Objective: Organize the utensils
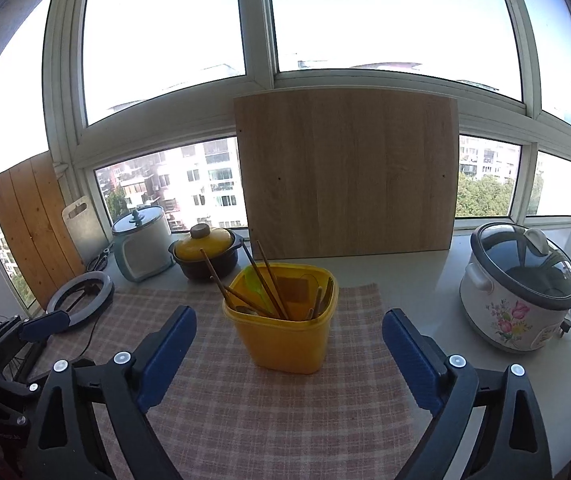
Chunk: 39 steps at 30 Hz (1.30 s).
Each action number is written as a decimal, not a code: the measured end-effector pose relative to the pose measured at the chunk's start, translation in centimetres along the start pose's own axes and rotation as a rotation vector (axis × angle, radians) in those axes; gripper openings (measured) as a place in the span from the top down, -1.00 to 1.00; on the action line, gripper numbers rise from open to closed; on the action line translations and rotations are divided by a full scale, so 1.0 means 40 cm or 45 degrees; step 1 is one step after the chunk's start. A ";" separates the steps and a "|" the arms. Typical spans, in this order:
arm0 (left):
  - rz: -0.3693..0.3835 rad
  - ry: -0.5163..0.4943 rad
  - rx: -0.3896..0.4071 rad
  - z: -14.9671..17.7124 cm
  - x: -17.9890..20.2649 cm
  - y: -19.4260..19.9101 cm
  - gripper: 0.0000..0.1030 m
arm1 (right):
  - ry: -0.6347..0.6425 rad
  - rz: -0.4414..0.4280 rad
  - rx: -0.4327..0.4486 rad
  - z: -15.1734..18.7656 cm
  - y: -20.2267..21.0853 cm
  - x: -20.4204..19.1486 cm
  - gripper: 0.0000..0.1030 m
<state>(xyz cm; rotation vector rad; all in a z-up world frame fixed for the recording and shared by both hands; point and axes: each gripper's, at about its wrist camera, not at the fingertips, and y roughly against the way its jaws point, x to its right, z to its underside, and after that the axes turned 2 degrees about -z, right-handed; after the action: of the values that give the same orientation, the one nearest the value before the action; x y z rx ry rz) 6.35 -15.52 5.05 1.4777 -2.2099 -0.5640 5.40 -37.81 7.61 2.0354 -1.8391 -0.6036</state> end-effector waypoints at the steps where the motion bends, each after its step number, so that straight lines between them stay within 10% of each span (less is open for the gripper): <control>1: -0.017 0.007 -0.001 0.003 -0.002 0.004 -0.92 | -0.005 0.015 0.014 0.004 0.007 0.000 -0.99; 39: -0.162 0.067 -0.017 0.019 -0.026 0.009 -0.99 | -0.022 0.100 0.049 0.031 0.031 -0.019 -0.99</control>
<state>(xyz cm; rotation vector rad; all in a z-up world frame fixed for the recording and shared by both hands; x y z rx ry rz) 6.02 -14.34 4.48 1.6164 -2.0790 -0.5727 3.65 -37.14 7.23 1.9772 -1.9451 -0.5702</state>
